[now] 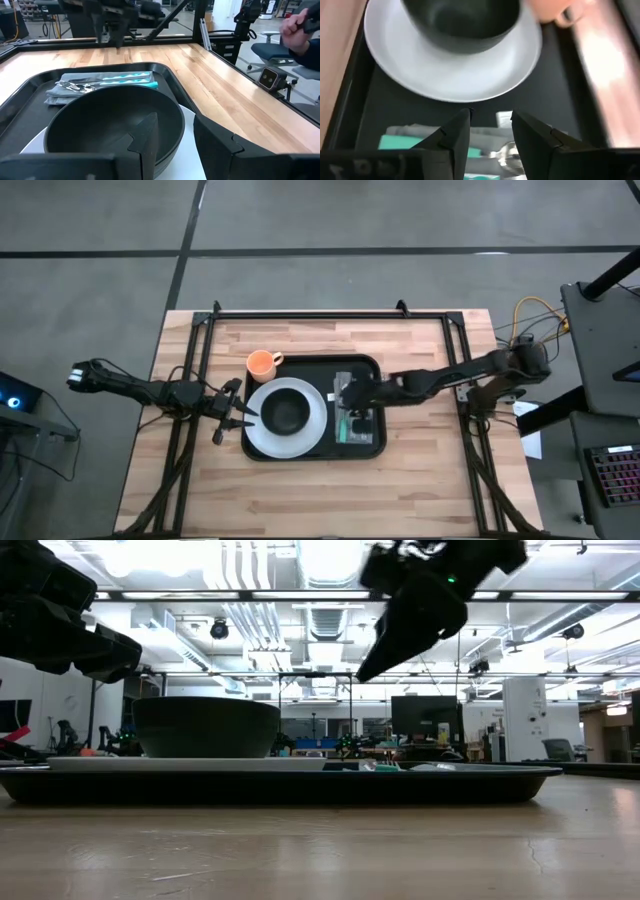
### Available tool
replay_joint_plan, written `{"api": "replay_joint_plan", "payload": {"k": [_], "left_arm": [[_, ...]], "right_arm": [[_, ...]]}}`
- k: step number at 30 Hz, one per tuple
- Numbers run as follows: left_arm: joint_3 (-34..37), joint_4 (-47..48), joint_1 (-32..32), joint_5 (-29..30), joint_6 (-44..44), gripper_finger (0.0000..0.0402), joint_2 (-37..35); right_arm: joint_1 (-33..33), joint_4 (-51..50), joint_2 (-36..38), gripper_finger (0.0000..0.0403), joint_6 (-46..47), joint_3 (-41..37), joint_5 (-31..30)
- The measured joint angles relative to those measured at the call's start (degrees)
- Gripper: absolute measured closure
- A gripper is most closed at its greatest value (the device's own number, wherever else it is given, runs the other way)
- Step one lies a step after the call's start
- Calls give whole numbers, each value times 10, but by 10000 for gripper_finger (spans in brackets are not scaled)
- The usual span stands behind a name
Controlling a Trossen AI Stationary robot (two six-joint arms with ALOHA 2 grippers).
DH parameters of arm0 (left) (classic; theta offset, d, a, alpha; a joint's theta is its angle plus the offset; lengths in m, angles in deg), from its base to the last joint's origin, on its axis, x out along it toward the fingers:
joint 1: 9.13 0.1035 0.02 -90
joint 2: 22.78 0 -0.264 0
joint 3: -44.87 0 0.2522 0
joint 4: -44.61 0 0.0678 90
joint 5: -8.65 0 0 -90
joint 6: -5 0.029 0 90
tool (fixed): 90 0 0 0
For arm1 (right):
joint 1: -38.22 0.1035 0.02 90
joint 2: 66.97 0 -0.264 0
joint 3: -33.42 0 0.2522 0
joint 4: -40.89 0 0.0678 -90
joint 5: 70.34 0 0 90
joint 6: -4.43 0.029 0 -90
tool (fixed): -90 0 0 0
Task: Set up tray
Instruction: Return to Home Position
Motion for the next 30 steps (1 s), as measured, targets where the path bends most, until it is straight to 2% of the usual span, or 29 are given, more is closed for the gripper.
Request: {"api": "replay_joint_plan", "payload": {"k": [5, 14, 21, 27, 30], "left_arm": [[0, 0, 0, 0, 0, 293, 0], [0, 0, 0, 0, 0, 293, 0], [0, 0, 0, 0, 0, 293, 0], [0, 0, 0, 0, 0, 293, 0], [0, 0, 0, 0, 0, 293, 0]], "right_arm": [[-16, 104, 95, 269, -18, -102, 0], [-24, 157, 244, 261, -4, -234, 0], [-24, 261, 338, 270, -21, -338, 1], [-30, 266, 431, 275, -21, -395, 79], [-39, 266, 482, 275, -23, -421, 76]]}}
